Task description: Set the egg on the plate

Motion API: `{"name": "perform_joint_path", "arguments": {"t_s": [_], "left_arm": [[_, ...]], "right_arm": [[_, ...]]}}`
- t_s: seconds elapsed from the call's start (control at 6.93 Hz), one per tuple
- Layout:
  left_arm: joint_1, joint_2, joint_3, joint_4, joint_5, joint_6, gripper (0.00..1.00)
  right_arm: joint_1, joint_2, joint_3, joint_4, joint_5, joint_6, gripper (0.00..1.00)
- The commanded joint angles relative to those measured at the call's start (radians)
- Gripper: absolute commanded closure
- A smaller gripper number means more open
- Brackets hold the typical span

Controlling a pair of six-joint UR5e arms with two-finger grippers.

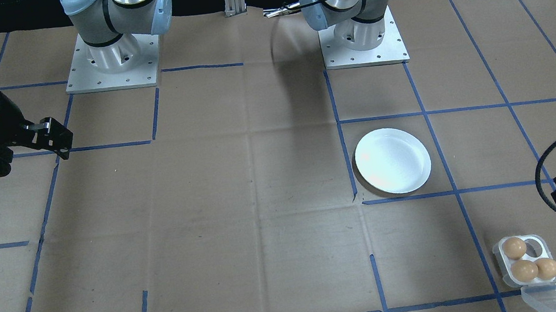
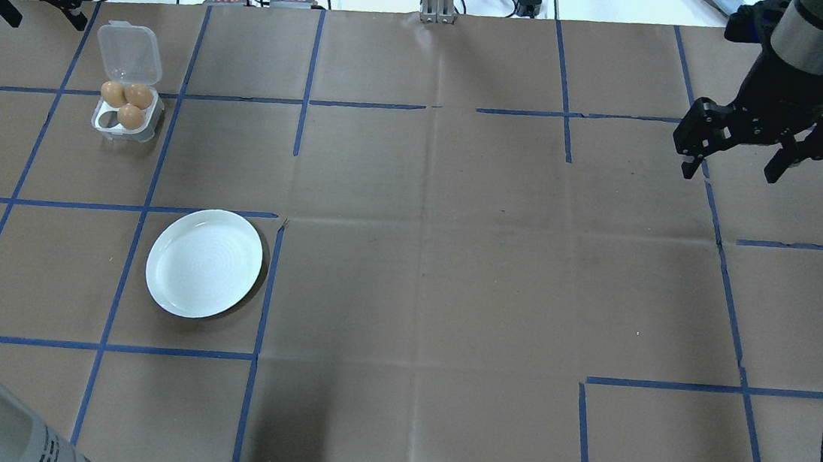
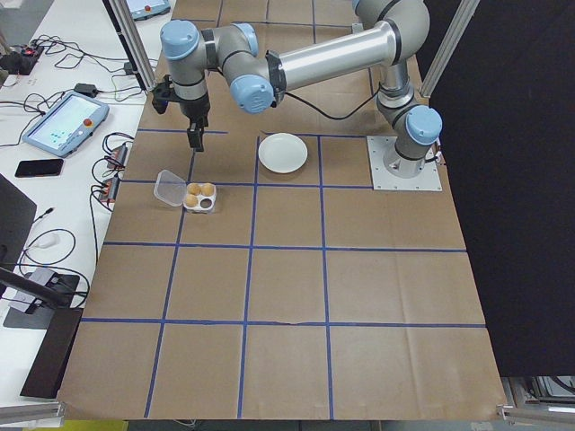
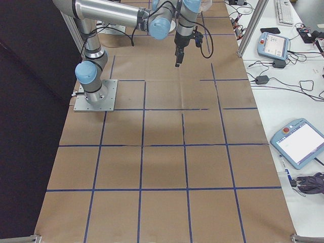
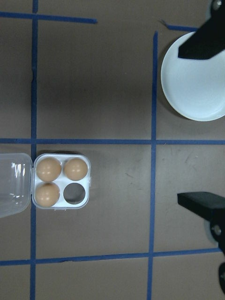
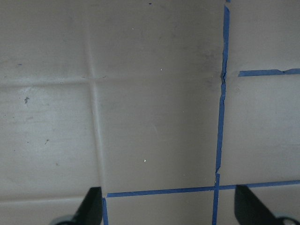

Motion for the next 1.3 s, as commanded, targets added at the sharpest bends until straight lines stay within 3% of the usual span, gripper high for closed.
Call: {"name": "perform_joint_path", "arguments": {"t_s": [0.0, 0.43, 0.87, 1.15], "left_arm": [[0.002, -0.1, 0.027, 0.024, 0.004, 0.08, 0.01], [0.0, -0.154, -0.035, 0.065, 0.007, 0.062, 0.06], [0.0, -0.151, -0.274, 0.413, 0.027, 0.065, 0.01], [0.0, -0.156, -0.309, 0.481, 0.036, 0.062, 0.01]], "right_arm": [[0.0, 0.0, 0.0, -0.001, 0.001, 0.0, 0.0], [0.0, 0.0, 0.0, 0.0, -0.001, 0.0, 0.0], [0.0, 0.0, 0.0, 0.0, -0.001, 0.0, 0.0], [0.0, 0.0, 0.0, -0.001, -0.001, 0.0, 0.0]]}}
